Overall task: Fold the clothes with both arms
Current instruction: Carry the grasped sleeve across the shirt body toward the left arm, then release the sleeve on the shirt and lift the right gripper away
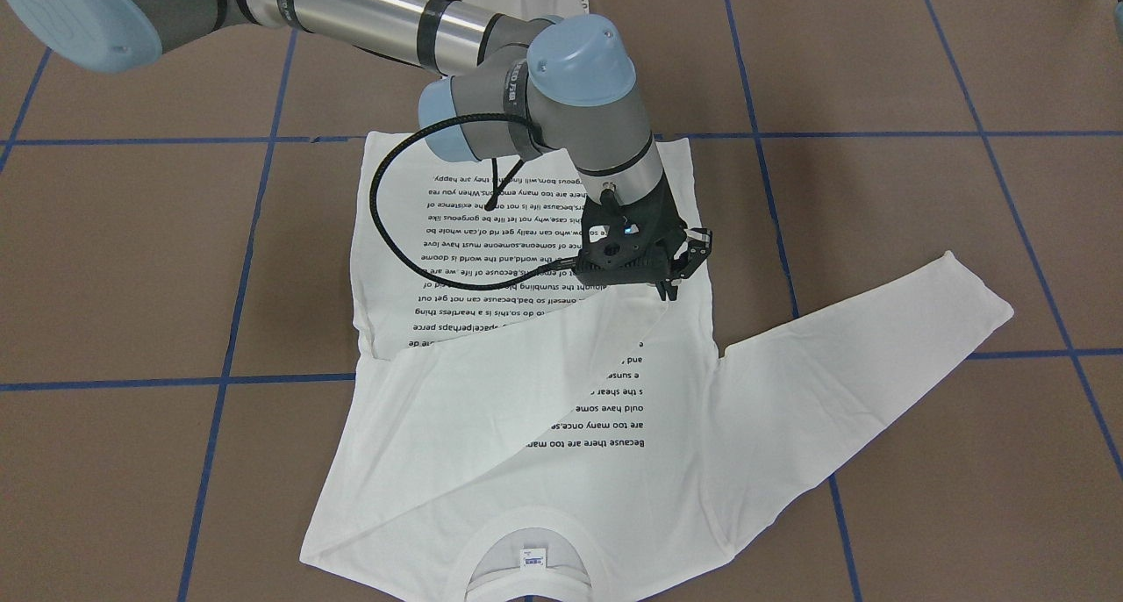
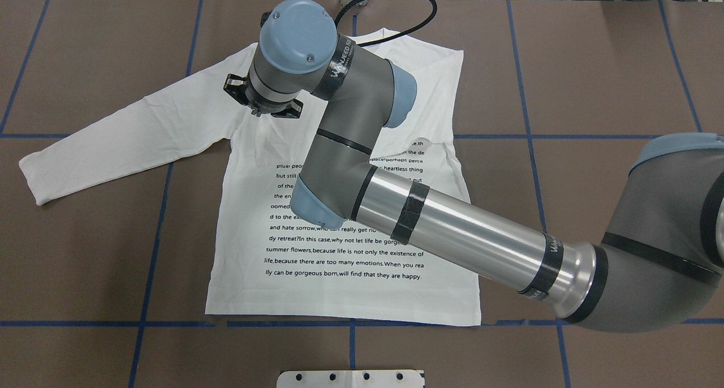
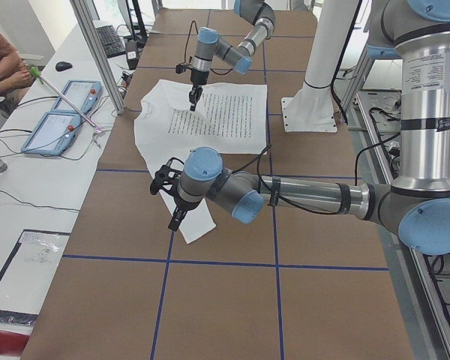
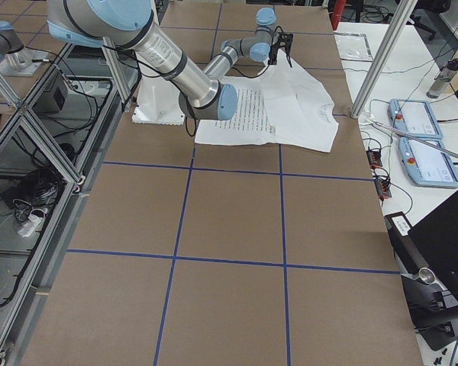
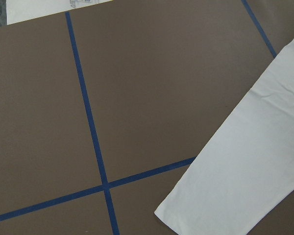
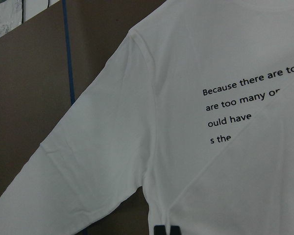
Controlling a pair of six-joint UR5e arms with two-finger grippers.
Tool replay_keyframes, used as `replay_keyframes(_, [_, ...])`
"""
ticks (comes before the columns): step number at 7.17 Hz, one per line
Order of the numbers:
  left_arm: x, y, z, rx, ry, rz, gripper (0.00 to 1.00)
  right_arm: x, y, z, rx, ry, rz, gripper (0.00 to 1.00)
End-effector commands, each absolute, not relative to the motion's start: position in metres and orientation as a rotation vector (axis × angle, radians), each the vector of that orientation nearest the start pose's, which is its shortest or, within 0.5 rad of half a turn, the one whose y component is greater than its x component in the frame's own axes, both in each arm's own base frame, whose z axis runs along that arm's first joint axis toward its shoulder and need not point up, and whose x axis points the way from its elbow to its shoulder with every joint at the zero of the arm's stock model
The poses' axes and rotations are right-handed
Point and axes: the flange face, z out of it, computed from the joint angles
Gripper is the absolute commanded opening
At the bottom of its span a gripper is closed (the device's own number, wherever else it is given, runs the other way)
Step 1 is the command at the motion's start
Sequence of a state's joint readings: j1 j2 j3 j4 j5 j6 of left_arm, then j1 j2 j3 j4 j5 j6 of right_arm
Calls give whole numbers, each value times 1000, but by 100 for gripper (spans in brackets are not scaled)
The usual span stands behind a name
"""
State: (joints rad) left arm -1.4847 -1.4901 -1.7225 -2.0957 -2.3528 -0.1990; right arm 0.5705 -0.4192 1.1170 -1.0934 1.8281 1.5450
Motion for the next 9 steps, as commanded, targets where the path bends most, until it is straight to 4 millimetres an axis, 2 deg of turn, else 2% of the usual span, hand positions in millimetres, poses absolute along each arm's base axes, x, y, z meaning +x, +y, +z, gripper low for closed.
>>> replay_keyframes(1, [8, -483, 563, 412, 846, 166, 100, -651, -529, 6, 119, -1179, 397, 98])
replay_keyframes(2, [24, -484, 562, 373, 861, 129, 100, -651, -527, -1, 112, -1188, 413, 99])
replay_keyframes(3, [41, -485, 573, 330, 873, 113, 100, -637, -531, -6, 101, -1209, 445, 99])
replay_keyframes(4, [52, -502, 591, 289, 873, 102, 96, -604, -543, 24, 77, -1209, 457, 99])
replay_keyframes(5, [79, -524, 607, 227, 879, 77, 94, -538, -566, 81, 22, -1202, 467, 99])
replay_keyframes(6, [108, -533, 621, 180, 881, 92, 88, -472, -579, 132, -8, -1204, 480, 99])
replay_keyframes(7, [125, -544, 631, 138, 879, 79, 82, -417, -591, 182, -29, -1184, 522, 99])
replay_keyframes(8, [141, -548, 649, 94, 866, 85, 75, -371, -599, 234, -18, -1145, 522, 99])
replay_keyframes(9, [144, -555, 654, 86, 860, 83, 72, -337, -598, 273, 14, -1117, 465, 99])
